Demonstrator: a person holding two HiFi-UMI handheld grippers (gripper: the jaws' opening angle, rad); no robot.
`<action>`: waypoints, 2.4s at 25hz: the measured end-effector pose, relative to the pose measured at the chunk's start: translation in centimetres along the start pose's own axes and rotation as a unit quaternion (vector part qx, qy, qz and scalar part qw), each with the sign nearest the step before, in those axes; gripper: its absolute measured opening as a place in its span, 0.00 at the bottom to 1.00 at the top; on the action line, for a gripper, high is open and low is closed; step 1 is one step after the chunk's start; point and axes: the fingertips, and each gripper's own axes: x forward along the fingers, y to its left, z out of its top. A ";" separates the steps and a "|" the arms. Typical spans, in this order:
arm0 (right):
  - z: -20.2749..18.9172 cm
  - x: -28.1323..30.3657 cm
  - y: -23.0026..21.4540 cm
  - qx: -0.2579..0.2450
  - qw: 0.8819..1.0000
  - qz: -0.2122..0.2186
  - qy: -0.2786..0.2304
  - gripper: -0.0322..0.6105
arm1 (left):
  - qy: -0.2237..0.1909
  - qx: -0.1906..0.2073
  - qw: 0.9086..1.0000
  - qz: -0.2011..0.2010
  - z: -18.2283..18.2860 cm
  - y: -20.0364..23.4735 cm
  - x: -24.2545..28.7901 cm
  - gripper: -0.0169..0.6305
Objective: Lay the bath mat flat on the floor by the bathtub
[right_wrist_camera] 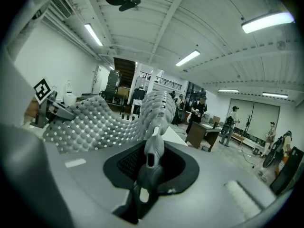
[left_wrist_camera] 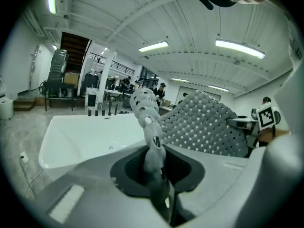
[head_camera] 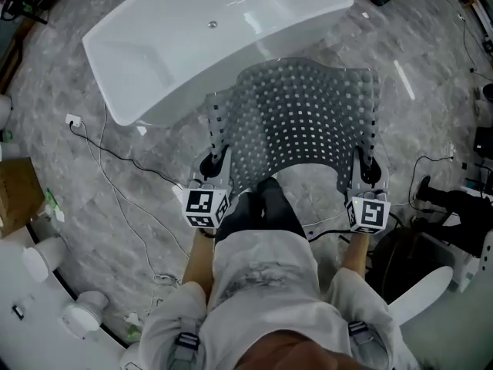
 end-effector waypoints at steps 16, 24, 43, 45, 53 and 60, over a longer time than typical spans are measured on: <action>-10.9 12.8 7.8 -0.046 0.994 0.099 0.008 0.15 | 0.020 -0.031 0.998 0.054 -12.2 9.1 5.6 0.12; -17.3 18.5 9.7 -0.049 0.991 0.121 -0.001 0.15 | 0.012 -0.025 0.998 0.064 -17.6 12.0 10.4 0.12; 6.6 8.9 2.9 -0.003 0.991 0.130 0.019 0.15 | 0.062 -0.007 0.995 0.076 7.6 6.3 -3.6 0.12; 4.6 9.9 3.7 -0.003 0.991 0.132 0.024 0.15 | 0.064 -0.006 0.995 0.077 5.9 7.2 -3.0 0.12; -3.5 12.7 6.2 -0.013 0.989 0.142 0.029 0.15 | 0.072 -0.020 0.994 0.086 -2.9 10.3 -0.5 0.12; -8.7 14.6 7.1 -0.013 0.988 0.148 0.028 0.15 | 0.073 -0.021 0.993 0.094 -7.9 11.6 1.7 0.12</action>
